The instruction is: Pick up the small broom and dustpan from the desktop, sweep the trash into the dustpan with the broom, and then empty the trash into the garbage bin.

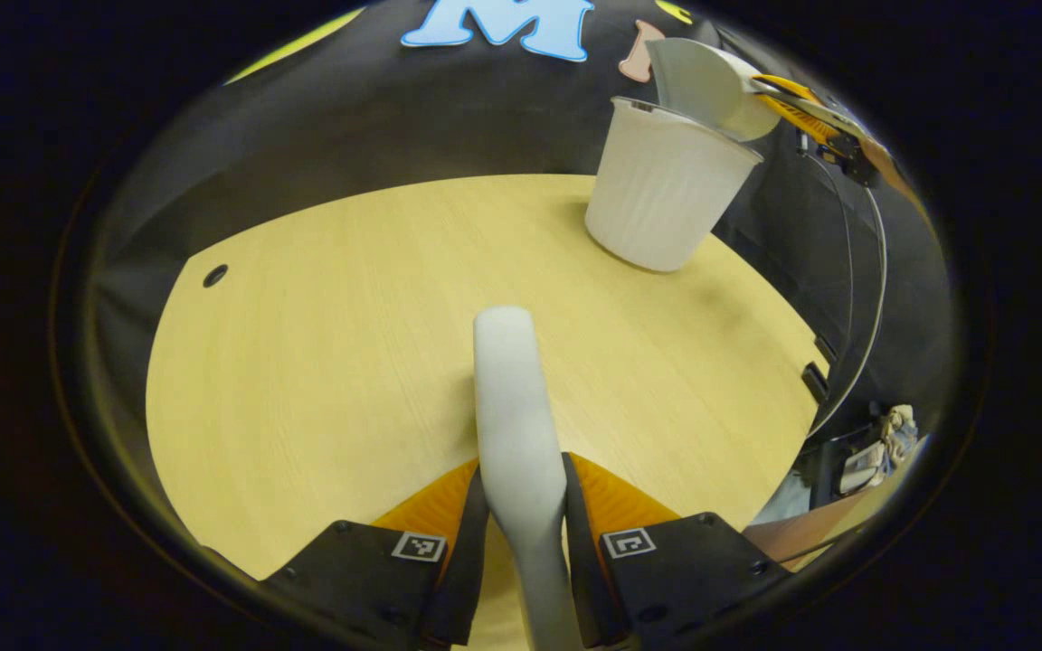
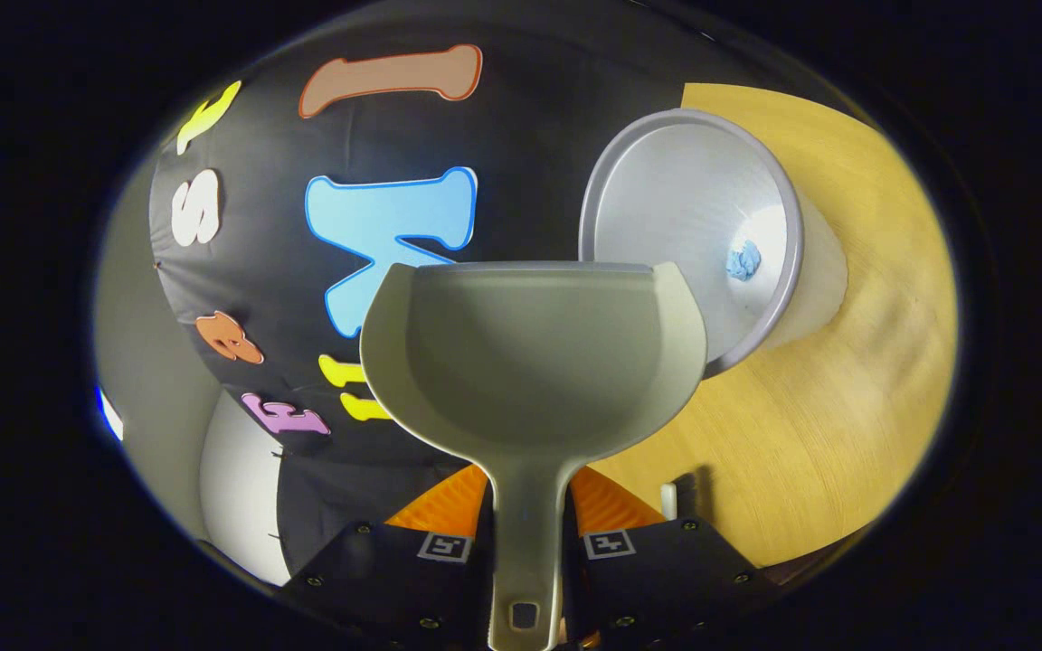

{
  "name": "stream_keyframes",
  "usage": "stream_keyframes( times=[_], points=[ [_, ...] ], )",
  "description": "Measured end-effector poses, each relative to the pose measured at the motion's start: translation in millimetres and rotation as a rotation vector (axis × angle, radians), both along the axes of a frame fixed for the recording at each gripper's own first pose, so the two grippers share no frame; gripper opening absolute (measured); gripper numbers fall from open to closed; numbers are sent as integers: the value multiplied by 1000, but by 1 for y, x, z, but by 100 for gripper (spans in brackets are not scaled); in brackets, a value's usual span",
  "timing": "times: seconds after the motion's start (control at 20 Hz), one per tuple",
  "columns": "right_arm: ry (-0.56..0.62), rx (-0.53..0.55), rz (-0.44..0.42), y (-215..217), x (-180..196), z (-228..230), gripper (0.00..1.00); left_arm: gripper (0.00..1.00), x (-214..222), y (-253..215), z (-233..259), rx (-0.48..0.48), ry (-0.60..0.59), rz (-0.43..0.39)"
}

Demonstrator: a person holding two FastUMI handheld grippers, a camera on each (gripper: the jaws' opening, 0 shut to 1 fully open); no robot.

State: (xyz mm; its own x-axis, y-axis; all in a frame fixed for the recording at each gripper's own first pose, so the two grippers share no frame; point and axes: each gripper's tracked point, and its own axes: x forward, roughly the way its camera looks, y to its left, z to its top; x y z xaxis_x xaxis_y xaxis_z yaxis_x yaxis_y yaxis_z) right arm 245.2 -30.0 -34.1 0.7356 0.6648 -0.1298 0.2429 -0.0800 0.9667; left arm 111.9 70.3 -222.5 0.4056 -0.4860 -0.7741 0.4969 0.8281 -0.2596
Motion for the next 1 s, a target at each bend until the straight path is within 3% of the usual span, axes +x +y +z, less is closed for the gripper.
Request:
stream_keyframes(
  times=[0.1, 0.15, 0.4, 0.45, 0.55, 0.8, 1.0],
  points=[
    [-44, -35, 27, 4, -11, -1, 31, 51, -3, 5, -2, 4, 1, 26],
    [-67, -53, 38, 6, -16, 0, 31, 46, -2, 9, -3, 10, -3, 38],
    [-164, -161, 100, 21, -44, -1, 31, 51, -11, 32, -12, 34, -1, 124],
    [-173, -179, 112, 25, -48, -2, 26, 51, -15, 38, -15, 41, 0, 140],
    [-192, -222, 132, 31, -53, -6, 30, 49, -20, 49, -21, 48, 5, 175],
    [-185, -390, 135, 42, -66, -36, 30, 49, -22, 75, -25, 61, 2, 269],
    [-156, -512, 186, 49, -77, -66, 31, 49, -22, 85, -23, 67, -18, 287]
  ],
)
